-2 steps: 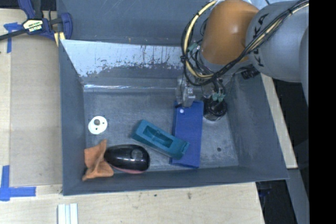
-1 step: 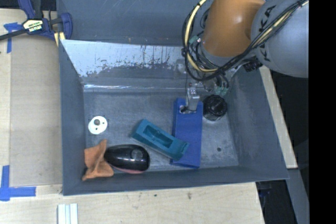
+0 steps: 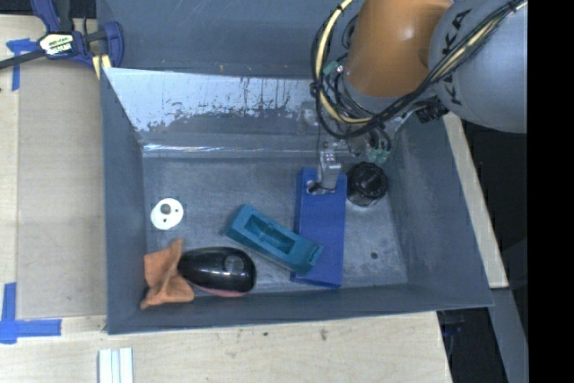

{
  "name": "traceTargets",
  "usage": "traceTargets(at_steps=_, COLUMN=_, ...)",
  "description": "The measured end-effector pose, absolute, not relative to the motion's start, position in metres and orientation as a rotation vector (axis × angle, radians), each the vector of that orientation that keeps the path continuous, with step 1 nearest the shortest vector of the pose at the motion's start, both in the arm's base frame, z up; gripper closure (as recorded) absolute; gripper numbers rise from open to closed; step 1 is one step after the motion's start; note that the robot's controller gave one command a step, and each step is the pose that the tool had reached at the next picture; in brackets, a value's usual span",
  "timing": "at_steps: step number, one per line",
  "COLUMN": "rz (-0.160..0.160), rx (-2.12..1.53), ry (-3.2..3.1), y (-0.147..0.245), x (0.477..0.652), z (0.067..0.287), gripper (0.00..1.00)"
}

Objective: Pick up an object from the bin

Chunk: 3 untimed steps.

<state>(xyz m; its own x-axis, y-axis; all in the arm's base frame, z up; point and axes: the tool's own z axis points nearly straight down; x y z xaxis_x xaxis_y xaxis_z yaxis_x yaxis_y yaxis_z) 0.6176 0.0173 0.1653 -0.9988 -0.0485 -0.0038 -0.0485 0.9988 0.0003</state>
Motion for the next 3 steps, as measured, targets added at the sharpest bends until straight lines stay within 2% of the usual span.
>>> traceTargets(at_steps=1, rz=0.000, rx=-0.126, ry=3.136, y=0.001, x=0.563, z=0.165, gripper=0.00)
traceTargets(at_steps=2, rz=-0.001, rx=-0.131, ry=3.140, y=0.001, x=0.544, z=0.165, gripper=0.00)
traceTargets(at_steps=3, rz=-0.001, rx=-0.169, ry=3.132, y=-0.002, x=0.579, z=0.154, gripper=0.00)
